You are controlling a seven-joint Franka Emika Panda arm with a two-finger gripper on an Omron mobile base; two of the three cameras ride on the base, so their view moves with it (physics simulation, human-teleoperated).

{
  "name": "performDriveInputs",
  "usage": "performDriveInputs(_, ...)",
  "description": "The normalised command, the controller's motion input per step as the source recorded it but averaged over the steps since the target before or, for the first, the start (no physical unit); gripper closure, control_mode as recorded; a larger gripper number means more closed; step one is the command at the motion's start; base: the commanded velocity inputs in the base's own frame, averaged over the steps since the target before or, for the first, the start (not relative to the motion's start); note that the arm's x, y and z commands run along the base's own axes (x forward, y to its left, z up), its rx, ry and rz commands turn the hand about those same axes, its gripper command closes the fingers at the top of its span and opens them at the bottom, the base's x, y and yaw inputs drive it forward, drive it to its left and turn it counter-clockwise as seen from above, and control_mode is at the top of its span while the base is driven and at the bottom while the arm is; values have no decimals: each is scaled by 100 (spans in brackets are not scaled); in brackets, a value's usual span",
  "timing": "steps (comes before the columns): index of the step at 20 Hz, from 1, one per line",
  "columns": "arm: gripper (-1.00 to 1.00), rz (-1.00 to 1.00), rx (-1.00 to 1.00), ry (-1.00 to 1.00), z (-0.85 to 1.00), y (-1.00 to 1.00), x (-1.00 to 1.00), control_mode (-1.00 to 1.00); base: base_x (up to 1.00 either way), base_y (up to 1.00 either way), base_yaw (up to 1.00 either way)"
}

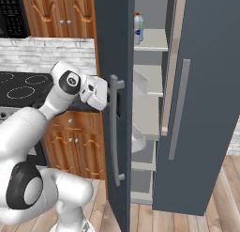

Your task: Take the bottled waters from the counter and place them in the freezer to freeze. Close the freezer door after placing the bottles.

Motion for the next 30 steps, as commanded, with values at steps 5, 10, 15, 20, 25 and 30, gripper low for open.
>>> performDriveInputs(5,-100,14,26,7,14,-61,20,-100,0,0,0)
performDriveInputs(10,-100,19,22,0,28,-44,21,-100,0,0,0)
performDriveInputs(15,-100,21,20,-3,33,-38,17,-100,0,0,0)
performDriveInputs(20,-100,27,12,0,16,-34,17,-100,0,0,0)
performDriveInputs(25,-100,24,-1,-3,0,-7,13,-100,0,0,0)
performDriveInputs(30,-100,22,-6,-17,0,0,25,-100,0,0,0)
